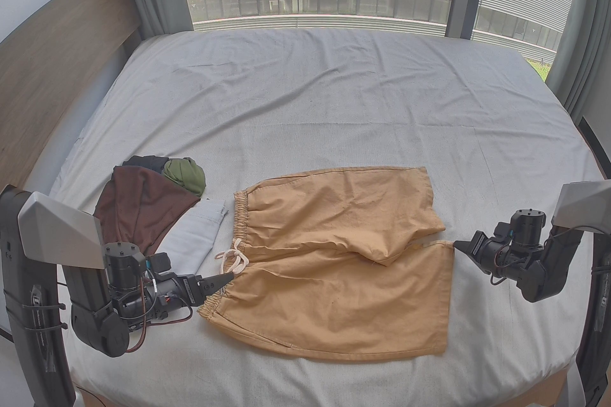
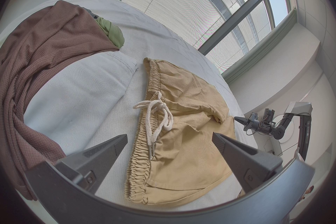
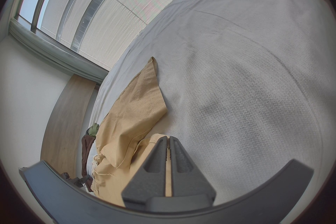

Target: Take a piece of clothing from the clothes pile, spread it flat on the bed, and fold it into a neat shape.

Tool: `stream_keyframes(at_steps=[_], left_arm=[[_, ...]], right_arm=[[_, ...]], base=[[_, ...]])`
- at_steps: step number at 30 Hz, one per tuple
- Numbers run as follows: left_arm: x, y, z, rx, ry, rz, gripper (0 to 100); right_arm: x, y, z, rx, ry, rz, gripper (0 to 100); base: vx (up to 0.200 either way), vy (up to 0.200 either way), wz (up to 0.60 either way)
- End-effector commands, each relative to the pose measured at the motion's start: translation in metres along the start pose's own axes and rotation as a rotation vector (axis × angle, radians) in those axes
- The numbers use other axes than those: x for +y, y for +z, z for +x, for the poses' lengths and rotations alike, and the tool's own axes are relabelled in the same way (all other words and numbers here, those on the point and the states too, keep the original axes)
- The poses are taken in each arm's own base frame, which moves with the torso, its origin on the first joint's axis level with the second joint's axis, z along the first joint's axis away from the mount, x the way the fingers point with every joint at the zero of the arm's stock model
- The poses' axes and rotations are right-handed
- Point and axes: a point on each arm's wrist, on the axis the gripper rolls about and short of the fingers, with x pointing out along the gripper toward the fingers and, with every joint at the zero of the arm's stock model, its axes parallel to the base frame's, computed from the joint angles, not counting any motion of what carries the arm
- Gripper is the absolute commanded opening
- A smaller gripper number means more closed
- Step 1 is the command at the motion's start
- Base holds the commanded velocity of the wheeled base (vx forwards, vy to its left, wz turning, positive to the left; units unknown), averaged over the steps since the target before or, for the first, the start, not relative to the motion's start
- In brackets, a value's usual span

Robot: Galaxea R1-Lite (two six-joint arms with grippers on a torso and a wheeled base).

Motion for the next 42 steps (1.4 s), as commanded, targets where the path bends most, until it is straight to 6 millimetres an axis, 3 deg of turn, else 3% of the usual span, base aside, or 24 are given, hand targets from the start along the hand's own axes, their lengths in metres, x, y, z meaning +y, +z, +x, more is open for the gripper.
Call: stream_keyframes(at_steps=[1,4,5,14,26,42], left_arm=[[0.001,-0.002,0.001,0.007,0.002,-0.001,100],[0.002,-0.003,0.001,0.009,0.007,-0.002,100],[0.002,-0.003,0.001,0.011,0.006,-0.003,100],[0.004,-0.006,-0.001,0.024,0.016,-0.012,100],[0.009,-0.020,-0.005,0.080,0.051,-0.041,100],[0.010,-0.034,-0.018,0.148,0.078,-0.086,100]], right_arm=[[-0.001,0.000,0.000,-0.001,-0.001,0.000,0],[-0.001,-0.002,0.000,0.005,-0.003,-0.011,0],[-0.001,-0.001,0.000,0.003,-0.003,-0.020,100],[0.009,0.001,-0.006,-0.014,0.015,-0.042,100],[0.056,-0.018,-0.029,0.041,0.107,-0.108,100],[0.059,-0.023,-0.030,0.056,0.111,-0.112,100]], base=[[0.000,0.000,0.00],[0.000,0.000,0.00],[0.000,0.000,0.00],[0.000,0.000,0.00],[0.000,0.000,0.00],[0.000,0.000,0.00]])
